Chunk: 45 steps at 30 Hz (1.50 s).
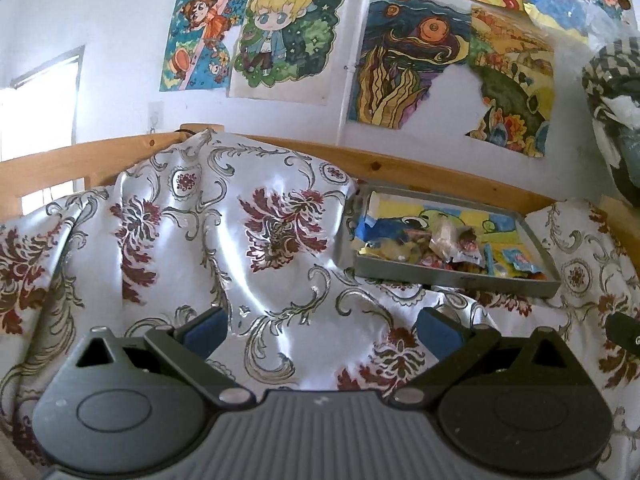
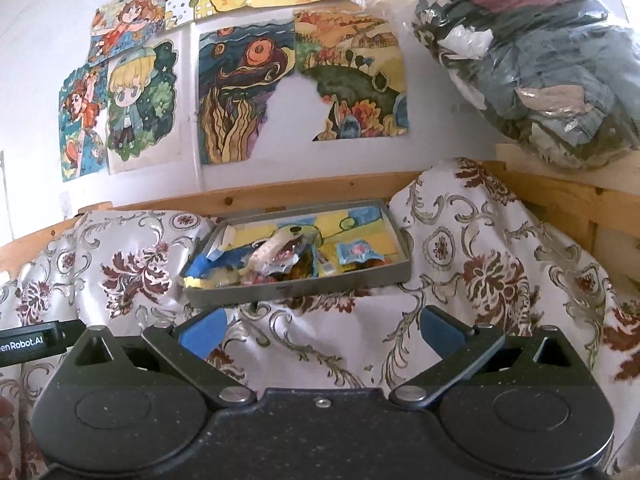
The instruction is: Organize snacks
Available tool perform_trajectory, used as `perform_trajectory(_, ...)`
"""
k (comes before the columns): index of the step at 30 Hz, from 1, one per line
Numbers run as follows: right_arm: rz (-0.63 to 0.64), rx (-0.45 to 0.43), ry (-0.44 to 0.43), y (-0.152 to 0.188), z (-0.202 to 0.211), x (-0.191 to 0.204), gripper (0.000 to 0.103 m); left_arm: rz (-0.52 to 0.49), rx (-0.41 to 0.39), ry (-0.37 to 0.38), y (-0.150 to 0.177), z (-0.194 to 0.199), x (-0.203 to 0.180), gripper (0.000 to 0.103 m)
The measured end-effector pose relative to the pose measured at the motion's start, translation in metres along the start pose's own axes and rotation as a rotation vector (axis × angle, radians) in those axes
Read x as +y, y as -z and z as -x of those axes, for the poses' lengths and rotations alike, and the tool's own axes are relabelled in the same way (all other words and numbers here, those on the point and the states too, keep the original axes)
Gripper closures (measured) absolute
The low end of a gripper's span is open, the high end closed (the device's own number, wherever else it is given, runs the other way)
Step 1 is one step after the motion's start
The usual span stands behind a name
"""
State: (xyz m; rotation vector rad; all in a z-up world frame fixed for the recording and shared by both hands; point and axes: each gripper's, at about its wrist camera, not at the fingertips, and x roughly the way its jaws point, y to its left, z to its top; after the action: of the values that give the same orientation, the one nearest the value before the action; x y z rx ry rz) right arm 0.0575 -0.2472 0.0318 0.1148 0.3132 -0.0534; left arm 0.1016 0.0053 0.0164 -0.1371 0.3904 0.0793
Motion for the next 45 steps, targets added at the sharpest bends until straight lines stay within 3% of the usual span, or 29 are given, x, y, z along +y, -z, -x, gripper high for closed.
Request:
perform_trajectory(21, 0.035, 0.070, -0.045, 0.020, 0.028, 0.014, 0.001, -0.021, 0.041, -0.008, 0.023, 0.029, 0.015, 0.000)
perform_trajectory(45, 0.070, 0.153, -0.051, 0.033, 0.022, 0.025, 0.001, -0.061, 0.071, -0.055, 0.035, 0.039, 0.018, 0.000)
